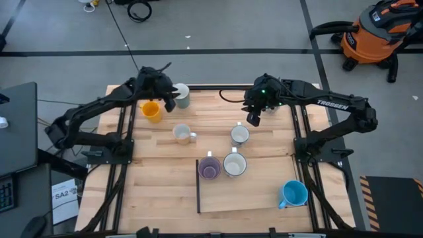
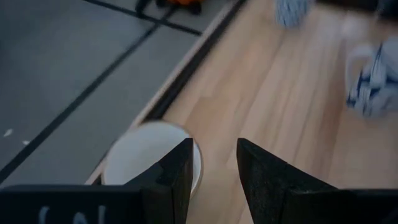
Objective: Place coffee mugs
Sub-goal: Put the green blue mug on the shelf
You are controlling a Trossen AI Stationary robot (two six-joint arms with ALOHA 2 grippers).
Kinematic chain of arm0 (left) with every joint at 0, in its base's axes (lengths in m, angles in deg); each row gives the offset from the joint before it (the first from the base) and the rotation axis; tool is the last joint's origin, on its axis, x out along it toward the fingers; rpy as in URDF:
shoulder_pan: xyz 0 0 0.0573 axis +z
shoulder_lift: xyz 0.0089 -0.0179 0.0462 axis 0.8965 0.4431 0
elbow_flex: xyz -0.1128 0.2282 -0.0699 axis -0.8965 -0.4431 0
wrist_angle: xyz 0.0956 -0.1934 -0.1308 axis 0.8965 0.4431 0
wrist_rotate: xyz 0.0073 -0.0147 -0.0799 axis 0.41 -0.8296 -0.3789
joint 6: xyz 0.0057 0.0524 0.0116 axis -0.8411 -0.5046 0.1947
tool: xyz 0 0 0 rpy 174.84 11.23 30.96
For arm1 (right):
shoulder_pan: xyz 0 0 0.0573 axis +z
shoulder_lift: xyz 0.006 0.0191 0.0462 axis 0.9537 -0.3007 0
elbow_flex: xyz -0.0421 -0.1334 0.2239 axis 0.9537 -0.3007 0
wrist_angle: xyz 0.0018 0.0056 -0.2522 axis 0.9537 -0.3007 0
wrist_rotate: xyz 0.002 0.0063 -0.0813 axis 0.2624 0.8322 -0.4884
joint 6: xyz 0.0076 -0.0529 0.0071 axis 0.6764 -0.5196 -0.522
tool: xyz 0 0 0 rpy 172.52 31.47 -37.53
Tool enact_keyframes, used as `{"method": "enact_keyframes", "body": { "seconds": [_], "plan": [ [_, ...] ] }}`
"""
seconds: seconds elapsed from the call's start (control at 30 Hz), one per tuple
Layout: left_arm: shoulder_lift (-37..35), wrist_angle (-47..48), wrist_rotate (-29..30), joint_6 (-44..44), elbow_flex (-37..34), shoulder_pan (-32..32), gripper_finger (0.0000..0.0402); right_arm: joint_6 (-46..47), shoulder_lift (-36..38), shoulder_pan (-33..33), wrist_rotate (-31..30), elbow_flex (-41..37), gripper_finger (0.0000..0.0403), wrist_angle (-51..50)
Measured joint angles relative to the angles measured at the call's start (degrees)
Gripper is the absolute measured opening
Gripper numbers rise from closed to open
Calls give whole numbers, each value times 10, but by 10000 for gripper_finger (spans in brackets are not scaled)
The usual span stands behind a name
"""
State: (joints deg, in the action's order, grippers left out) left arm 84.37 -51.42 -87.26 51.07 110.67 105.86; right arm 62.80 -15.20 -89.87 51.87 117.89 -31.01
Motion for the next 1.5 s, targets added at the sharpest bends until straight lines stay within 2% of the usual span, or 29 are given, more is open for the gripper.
{"method": "enact_keyframes", "body": {
  "seconds": [0.2,0.43,0.7,0.9,1.1,1.23,1.5],
  "plan": [
    [58,0,-42,-89,0,18,130,0,0,0,0,0,115,3],
    [99,-1,-43,-173,0,18,130,0,0,0,0,0,115,3],
    [130,-3,4,-228,0,18,130,0,0,0,0,0,115,2],
    [145,-8,43,-231,0,18,130,0,0,0,0,0,115,2],
    [159,-13,48,-231,0,16,129,0,0,0,0,0,115,2],
    [161,-14,49,-221,0,12,109,0,0,0,0,0,115,2],
    [160,-12,47,-158,0,9,30,0,0,0,0,0,115,2]
  ]
}}
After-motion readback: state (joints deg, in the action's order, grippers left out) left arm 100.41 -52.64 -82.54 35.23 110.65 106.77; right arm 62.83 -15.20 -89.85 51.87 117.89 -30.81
